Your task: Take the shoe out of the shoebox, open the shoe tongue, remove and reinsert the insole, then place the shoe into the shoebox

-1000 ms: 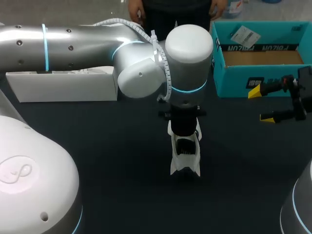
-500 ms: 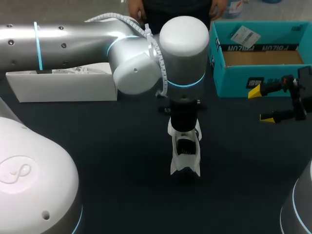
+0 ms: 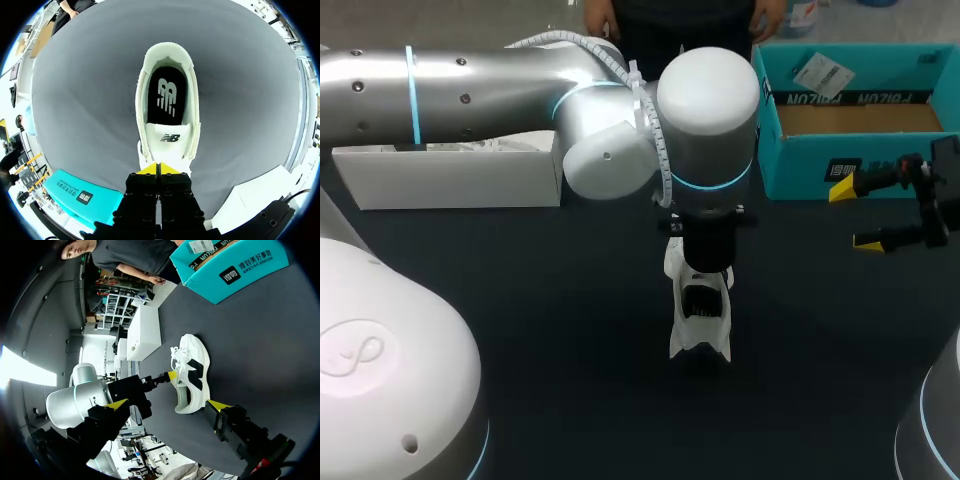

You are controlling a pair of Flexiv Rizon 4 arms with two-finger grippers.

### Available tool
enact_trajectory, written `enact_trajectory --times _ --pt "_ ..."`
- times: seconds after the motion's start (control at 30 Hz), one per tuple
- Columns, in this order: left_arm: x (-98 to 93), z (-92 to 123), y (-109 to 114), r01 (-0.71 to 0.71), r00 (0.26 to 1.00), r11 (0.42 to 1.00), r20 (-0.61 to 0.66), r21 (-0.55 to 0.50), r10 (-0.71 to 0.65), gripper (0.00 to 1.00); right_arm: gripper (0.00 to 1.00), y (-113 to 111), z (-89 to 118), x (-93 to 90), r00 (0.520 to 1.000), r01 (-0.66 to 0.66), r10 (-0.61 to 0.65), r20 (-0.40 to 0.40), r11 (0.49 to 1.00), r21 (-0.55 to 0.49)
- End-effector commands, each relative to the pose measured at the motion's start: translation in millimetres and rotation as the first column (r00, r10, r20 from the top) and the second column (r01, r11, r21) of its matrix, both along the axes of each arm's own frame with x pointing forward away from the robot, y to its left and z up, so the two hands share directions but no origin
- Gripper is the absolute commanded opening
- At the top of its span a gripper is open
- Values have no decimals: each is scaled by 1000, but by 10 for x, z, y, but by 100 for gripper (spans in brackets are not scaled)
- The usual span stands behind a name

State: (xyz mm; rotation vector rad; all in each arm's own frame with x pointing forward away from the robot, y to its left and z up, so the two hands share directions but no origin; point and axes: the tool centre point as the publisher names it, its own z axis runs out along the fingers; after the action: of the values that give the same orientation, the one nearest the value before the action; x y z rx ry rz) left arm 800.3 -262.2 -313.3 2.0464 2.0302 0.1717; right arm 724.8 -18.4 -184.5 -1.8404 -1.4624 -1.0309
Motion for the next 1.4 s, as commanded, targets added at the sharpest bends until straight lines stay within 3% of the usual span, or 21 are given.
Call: enact_trajectory --times 0.03,0.2,0.33,0.6,0.8,0.9,1.33,1.4 --pt "-90 -64 36 2 1000 1000 -5 16 -2 0 100 8 -4 -12 1000 3 -3 0 1000 -3" --pt "-160 -270 79 4 1000 999 -30 37 -2 0 100 8 -4 -12 1000 3 -3 0 1000 -3" --pt "-159 -293 105 0 1000 999 -21 47 1 0 100 8 -4 -12 1000 3 -3 0 1000 -3" --pt "-52 42 140 2 1000 1000 18 -6 -2 0 100 8 -4 -12 1000 3 -3 0 1000 -3" --pt "-125 256 243 -95 995 992 -30 86 98 0 100 8 -4 -12 1000 3 -3 0 1000 -3" --pt "-193 356 253 -126 990 991 -54 35 127 0 100 8 -4 -12 1000 3 -3 0 1000 -3" --pt "-193 356 253 -126 990 991 -54 35 127 0 100 8 -4 -12 1000 3 -3 0 1000 -3" --pt "-281 395 287 -337 930 941 -152 7 334 0 100 8 -4 -12 1000 3 -3 0 1000 -3"
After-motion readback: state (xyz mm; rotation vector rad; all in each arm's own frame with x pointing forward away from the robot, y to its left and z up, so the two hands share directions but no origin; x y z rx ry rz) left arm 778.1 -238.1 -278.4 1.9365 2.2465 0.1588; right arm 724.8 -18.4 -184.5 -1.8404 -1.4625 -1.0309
